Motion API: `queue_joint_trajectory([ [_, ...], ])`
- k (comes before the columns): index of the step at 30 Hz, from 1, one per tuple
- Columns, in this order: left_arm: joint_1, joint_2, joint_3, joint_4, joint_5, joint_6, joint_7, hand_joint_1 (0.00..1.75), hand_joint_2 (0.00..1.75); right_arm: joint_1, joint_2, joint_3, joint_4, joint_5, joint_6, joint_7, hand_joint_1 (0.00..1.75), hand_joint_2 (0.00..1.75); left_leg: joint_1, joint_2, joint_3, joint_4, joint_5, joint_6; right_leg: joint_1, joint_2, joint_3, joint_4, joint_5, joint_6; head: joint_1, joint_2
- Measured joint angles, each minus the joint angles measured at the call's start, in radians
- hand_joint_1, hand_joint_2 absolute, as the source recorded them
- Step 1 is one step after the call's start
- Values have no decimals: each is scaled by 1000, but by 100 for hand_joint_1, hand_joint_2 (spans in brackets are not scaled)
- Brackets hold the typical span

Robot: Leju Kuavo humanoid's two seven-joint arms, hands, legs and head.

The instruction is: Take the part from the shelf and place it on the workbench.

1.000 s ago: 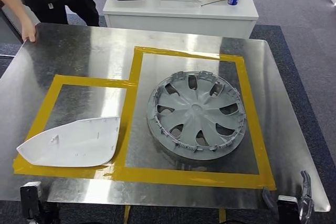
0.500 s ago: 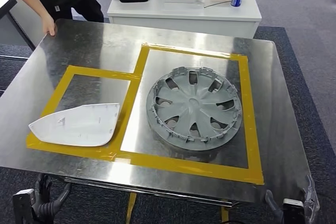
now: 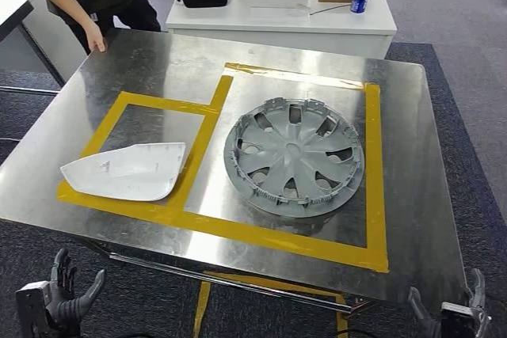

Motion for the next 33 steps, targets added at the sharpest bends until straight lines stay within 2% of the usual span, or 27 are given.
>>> queue_joint_trajectory([
  [4,-3,-2,9,0,-2,-2,0,0,175,-5,7,-18,1,-21,20,0,0,175,0,0,1,-1,0,0,0,0,0,0,0,0,0,0],
  [11,-46,-12,113,42,-23,11,0,0,175,-56,53,-207,59,-172,163,19,0,175,-1,-1,4,-6,3,-2,-1,0,1,0,1,-1,0,0],
  [18,-103,2,234,188,-40,43,0,0,175,-152,49,-393,251,-182,201,-13,0,175,0,1,11,-9,3,-2,0,4,3,0,1,-1,-1,0],
  [21,-123,21,289,275,-42,46,0,0,175,-208,26,-459,360,-162,194,-48,0,175,3,6,21,-11,-1,-6,3,10,12,-6,0,-5,-1,0],
  [24,-140,42,343,374,-51,70,0,0,175,-262,-5,-518,483,-141,170,-61,0,175,13,14,38,-15,-8,-10,13,15,31,-21,-6,-21,-1,0],
  [26,-150,54,373,439,-68,103,1,0,175,-272,-31,-556,579,-95,107,-28,0,175,18,16,44,-17,-14,-14,19,15,42,-30,-15,-27,5,0],
  [28,-159,65,396,499,-91,144,7,0,175,-250,-49,-585,676,-42,39,22,0,175,14,12,41,-17,-12,-9,16,13,44,-32,-6,-20,11,0],
  [31,-166,79,422,574,-132,218,36,0,175,-230,-54,-606,789,5,-10,83,0,175,3,7,36,-22,7,1,5,12,36,-31,17,-6,10,0],
  [33,-172,84,430,618,-175,280,67,0,175,-230,-56,-613,848,40,-45,135,0,175,-1,5,34,-25,12,3,1,10,33,-31,19,-6,10,0],
])
